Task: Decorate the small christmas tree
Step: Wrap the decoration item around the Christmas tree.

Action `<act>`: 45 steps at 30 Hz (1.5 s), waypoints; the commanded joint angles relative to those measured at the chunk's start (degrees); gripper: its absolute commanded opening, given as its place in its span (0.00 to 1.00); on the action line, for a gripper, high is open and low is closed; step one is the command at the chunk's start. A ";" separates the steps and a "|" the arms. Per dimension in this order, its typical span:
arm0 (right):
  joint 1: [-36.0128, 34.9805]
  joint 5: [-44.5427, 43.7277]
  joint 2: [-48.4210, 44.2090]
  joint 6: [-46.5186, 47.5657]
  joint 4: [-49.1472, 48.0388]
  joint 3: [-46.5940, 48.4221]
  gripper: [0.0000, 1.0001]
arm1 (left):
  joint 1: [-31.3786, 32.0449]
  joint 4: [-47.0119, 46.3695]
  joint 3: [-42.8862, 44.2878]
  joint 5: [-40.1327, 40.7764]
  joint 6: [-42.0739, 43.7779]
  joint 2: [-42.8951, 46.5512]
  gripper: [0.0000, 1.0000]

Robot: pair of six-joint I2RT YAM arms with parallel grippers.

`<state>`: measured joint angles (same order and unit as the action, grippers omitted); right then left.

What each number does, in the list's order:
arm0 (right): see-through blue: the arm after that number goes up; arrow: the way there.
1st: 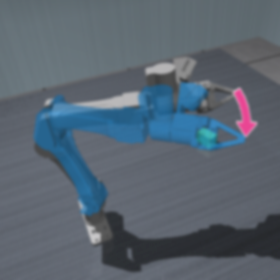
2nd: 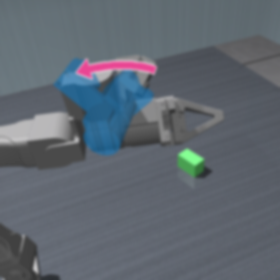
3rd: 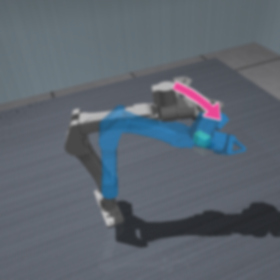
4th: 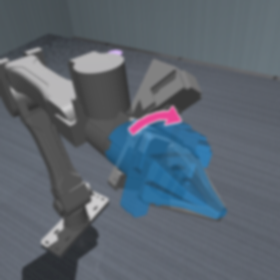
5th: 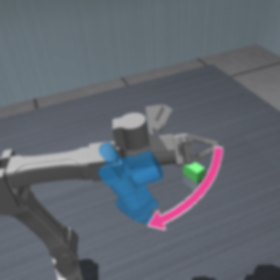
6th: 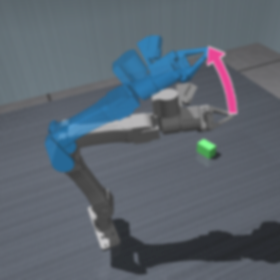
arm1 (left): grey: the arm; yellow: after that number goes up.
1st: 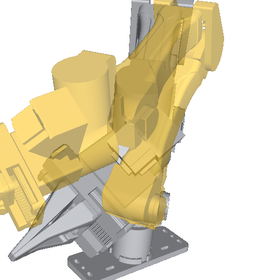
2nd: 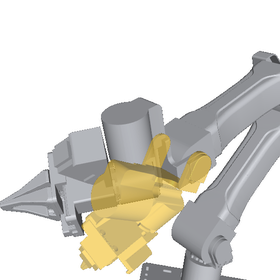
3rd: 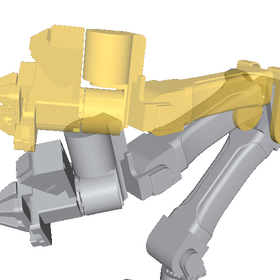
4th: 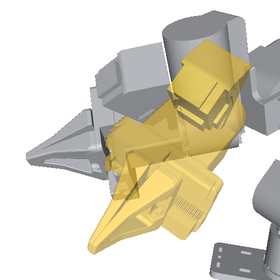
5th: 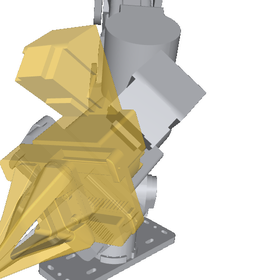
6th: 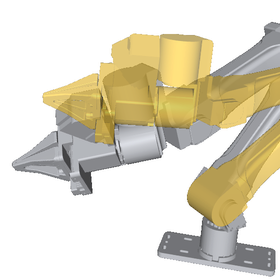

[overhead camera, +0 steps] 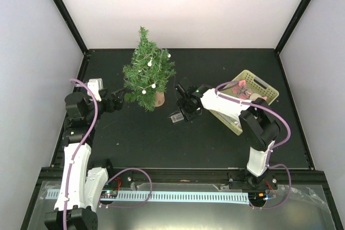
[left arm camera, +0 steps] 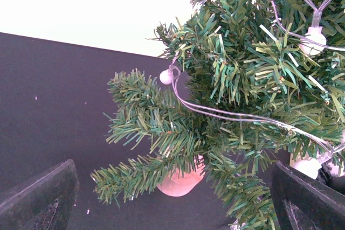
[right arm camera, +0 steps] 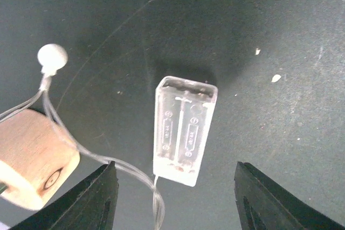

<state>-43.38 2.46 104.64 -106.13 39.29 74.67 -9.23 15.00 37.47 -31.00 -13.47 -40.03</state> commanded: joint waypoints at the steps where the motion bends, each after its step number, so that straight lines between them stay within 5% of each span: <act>1: -0.19 1.00 1.44 -3.69 2.44 1.11 0.60 | 0.36 -0.16 -0.12 0.48 0.95 1.25 0.99; 36: 0.52 -1.47 12.47 -10.84 8.16 8.55 0.59 | 0.34 -0.29 -0.23 -0.72 0.28 0.84 0.99; 45: 1.01 -1.67 14.14 -10.16 7.71 8.69 0.48 | 0.35 -0.09 -0.21 -0.46 0.56 1.20 0.99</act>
<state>-42.83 2.26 117.16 -115.77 45.91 82.81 -9.23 15.00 37.30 -31.05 -13.45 -39.35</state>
